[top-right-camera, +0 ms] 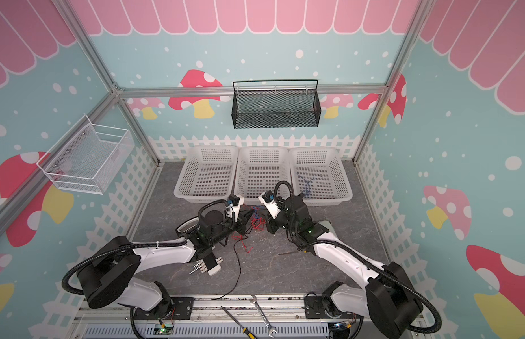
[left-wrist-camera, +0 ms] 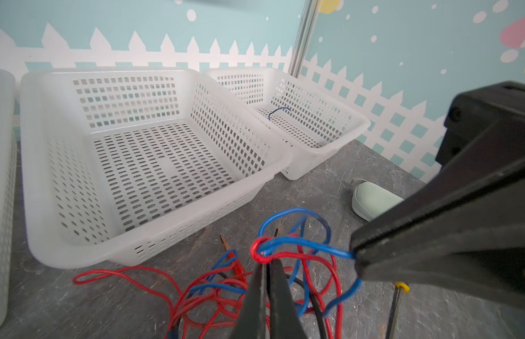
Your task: Untangle the cables
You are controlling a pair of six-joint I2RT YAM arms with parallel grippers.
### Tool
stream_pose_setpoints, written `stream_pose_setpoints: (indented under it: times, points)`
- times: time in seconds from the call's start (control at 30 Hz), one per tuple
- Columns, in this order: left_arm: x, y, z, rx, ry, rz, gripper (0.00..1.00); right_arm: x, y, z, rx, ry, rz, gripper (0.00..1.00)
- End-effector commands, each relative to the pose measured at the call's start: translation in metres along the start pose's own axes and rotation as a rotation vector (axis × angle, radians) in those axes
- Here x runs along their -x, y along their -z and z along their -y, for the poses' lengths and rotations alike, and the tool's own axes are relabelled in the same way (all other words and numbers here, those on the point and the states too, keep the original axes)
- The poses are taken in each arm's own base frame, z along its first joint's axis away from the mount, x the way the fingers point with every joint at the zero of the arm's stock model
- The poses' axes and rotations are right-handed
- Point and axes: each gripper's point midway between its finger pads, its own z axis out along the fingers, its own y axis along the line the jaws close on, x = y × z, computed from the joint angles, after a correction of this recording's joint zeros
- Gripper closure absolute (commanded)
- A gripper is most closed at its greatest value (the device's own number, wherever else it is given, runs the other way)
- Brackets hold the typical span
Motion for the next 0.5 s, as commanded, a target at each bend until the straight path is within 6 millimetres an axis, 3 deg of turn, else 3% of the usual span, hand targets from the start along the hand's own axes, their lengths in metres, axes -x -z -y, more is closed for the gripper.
stream_pose_setpoints:
  times: [0.0,0.1,0.3,0.47]
  points:
    - [0.003,0.004,-0.014,0.062,0.002,0.016,1.00,0.005,0.004,0.000,-0.019,0.002,0.020,1.00]
    - [0.004,0.006,-0.015,0.067,-0.004,0.013,1.00,0.003,0.002,0.002,-0.026,-0.017,0.007,1.00]
    - [0.002,0.006,-0.014,0.070,-0.004,0.004,1.00,0.001,-0.006,0.001,-0.004,-0.047,-0.016,0.85]
    - [0.002,0.005,-0.012,0.063,-0.006,0.006,1.00,-0.002,-0.014,0.003,0.004,-0.064,-0.039,0.80]
